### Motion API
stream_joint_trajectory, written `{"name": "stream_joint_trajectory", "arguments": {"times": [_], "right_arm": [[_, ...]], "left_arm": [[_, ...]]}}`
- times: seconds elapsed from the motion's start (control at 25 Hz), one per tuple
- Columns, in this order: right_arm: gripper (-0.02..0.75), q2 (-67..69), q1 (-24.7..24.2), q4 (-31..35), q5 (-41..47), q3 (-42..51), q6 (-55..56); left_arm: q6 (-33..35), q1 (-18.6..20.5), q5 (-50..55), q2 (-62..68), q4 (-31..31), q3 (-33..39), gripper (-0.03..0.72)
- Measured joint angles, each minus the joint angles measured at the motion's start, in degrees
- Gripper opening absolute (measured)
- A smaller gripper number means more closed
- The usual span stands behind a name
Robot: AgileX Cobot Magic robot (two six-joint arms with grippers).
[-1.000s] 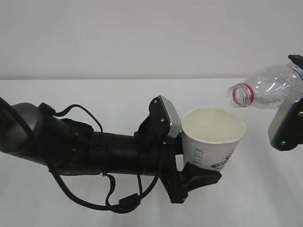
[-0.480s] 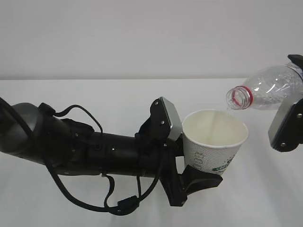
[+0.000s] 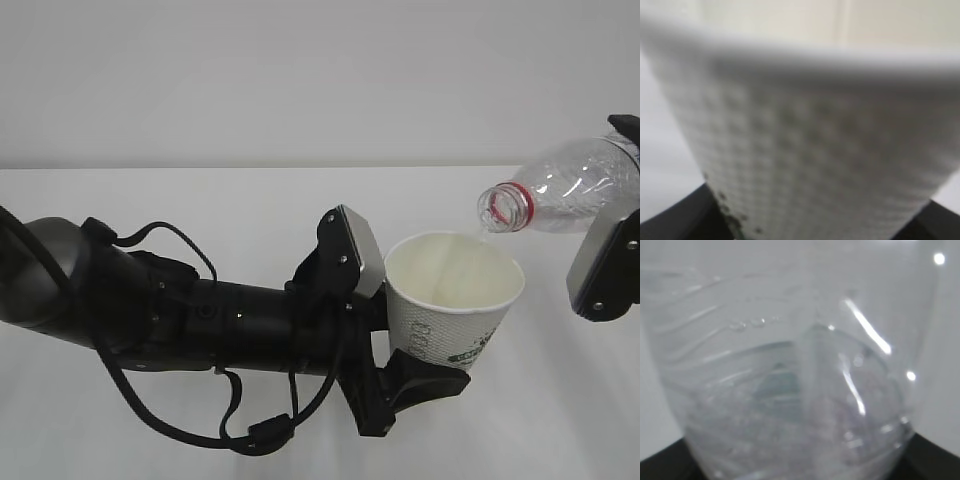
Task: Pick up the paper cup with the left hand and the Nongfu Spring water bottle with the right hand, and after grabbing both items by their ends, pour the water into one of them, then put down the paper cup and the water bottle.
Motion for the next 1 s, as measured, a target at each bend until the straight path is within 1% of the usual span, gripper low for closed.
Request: {"name": "stream_joint_trajectory", "arguments": {"times": [1.0], "right_arm": [[0.494,0.0,0.0,0.0,-0.3,0.0,-0.5]], "left_arm": [[0.0,0.0,0.0,0.0,0.0,0.0,0.517]]}}
